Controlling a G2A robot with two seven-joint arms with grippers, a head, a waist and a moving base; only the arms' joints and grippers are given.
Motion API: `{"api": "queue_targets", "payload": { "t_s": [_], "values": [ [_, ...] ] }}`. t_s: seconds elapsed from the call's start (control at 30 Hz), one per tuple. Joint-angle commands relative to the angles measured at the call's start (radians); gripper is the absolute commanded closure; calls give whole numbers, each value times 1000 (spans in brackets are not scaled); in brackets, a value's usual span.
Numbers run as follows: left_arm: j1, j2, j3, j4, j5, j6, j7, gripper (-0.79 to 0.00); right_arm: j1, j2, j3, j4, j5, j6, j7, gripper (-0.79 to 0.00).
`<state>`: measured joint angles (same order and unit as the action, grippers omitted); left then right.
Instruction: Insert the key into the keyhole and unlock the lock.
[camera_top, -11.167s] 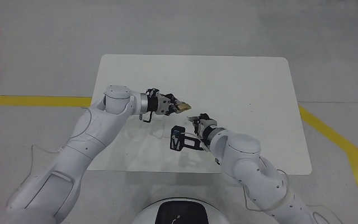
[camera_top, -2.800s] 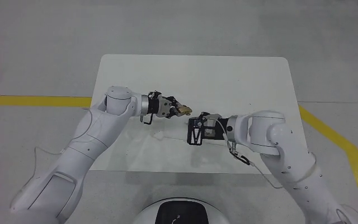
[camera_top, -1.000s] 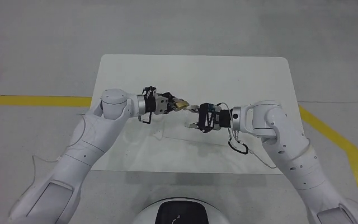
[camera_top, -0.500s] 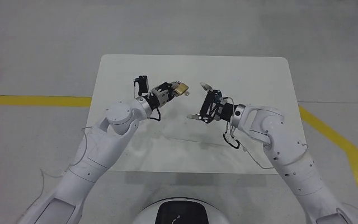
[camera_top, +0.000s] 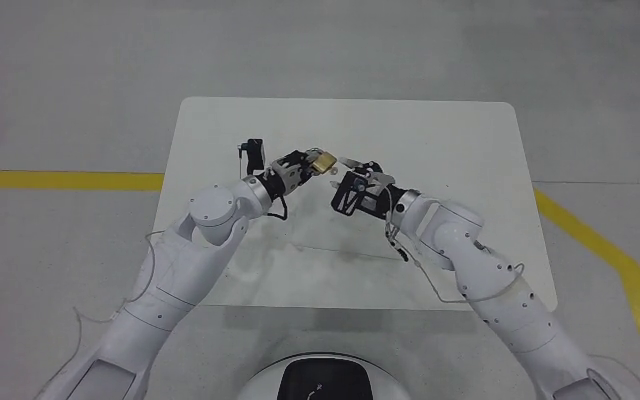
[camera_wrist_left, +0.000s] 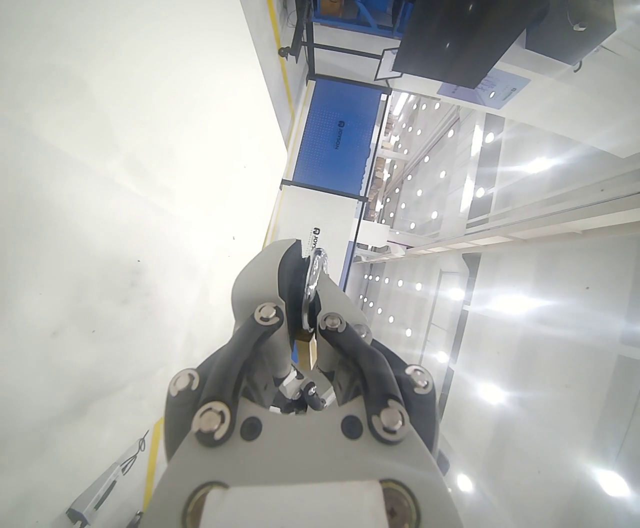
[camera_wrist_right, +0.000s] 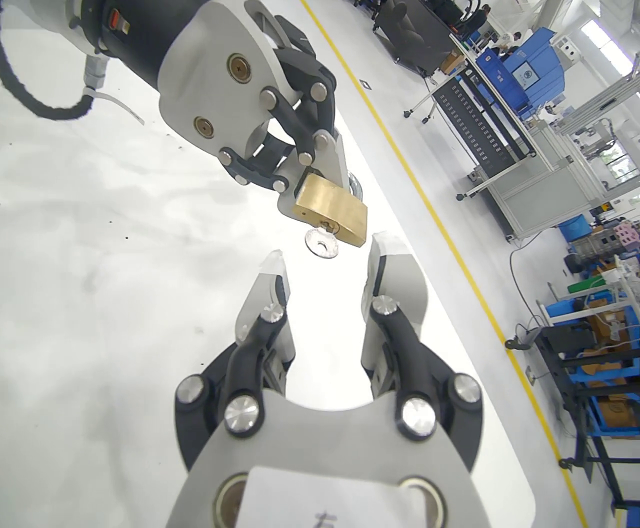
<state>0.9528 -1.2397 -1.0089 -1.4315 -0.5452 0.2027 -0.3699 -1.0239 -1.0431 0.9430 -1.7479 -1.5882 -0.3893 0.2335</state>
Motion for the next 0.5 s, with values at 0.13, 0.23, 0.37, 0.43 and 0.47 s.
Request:
{"api": "queue_targets", "payload": {
  "t_s": [0.13, 0.23, 0.37, 0.43, 0.47],
  "values": [
    [9, -3, -6, -10, 21, 7, 8, 0, -20, -7, -14, -28, -83, 49, -4, -323],
    [12, -4, -9, -13, 27, 13, 11, 0, -33, -9, -17, -39, -113, 62, -3, -292],
    [14, -6, -13, -15, 32, 20, 8, 0, -42, -12, -20, -44, -151, 62, 0, -262],
    [15, -7, -16, -16, 35, 21, 7, 0, -44, -14, -21, -44, -162, 61, 3, -262],
    [16, -8, -17, -16, 37, 21, 6, 0, -44, -15, -22, -44, -167, 58, 4, -243]
  ]
}}
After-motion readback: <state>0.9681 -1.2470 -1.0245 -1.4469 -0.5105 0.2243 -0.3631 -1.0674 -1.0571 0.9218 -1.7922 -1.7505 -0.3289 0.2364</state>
